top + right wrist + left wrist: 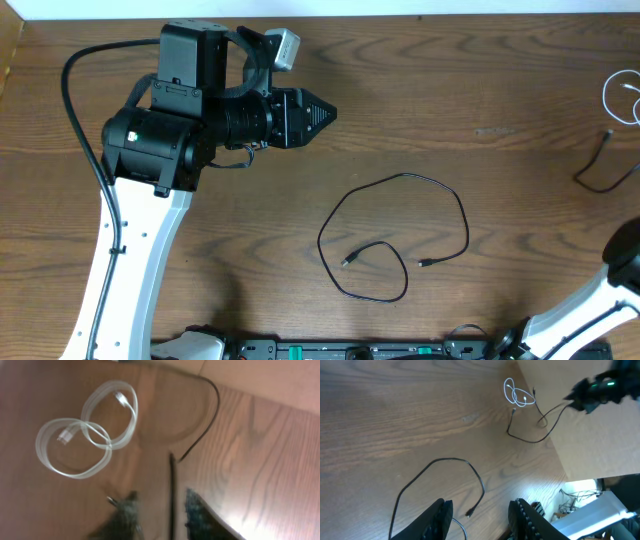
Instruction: Untangle cables
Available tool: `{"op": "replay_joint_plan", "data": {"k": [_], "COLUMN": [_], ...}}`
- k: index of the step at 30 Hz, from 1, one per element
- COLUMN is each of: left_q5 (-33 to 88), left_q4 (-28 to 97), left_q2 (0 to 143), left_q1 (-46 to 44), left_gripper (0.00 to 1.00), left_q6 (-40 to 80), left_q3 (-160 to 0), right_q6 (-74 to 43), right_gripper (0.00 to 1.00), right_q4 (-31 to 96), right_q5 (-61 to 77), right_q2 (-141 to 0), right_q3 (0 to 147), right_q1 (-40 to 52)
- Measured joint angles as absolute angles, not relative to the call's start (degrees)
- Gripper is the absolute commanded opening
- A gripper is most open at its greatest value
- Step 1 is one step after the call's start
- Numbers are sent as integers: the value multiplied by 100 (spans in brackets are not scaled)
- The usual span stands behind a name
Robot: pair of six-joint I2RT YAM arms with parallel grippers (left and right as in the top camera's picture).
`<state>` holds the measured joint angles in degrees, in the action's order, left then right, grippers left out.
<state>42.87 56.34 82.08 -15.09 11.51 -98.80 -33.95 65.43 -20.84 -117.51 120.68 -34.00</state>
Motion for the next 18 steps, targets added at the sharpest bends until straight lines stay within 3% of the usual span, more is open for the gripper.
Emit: {"op": "replay_joint_plan", "data": {"k": [1,4,18], "left_q5": [4283,4268,4174], "left_q4": [5636,5638,5640], "left_q2": [8208,8208,8208], "left_q1": [-1509,-1509,-1509], "left_gripper": [42,42,42], "left_q6": [1151,1151,1151], "left_q3": [-9878,-9878,-9878], "right_q6": [-3391,-3328,-2268], "right_gripper": [69,98,99], "right_q4": [6646,6862,6783], "right_q5": [-2082,-1988,-226], "right_q2": [-11907,-12258,-11764], "right_q3": [12068,12068,12057], "right_q1": [-3400,-3400,-3400]}}
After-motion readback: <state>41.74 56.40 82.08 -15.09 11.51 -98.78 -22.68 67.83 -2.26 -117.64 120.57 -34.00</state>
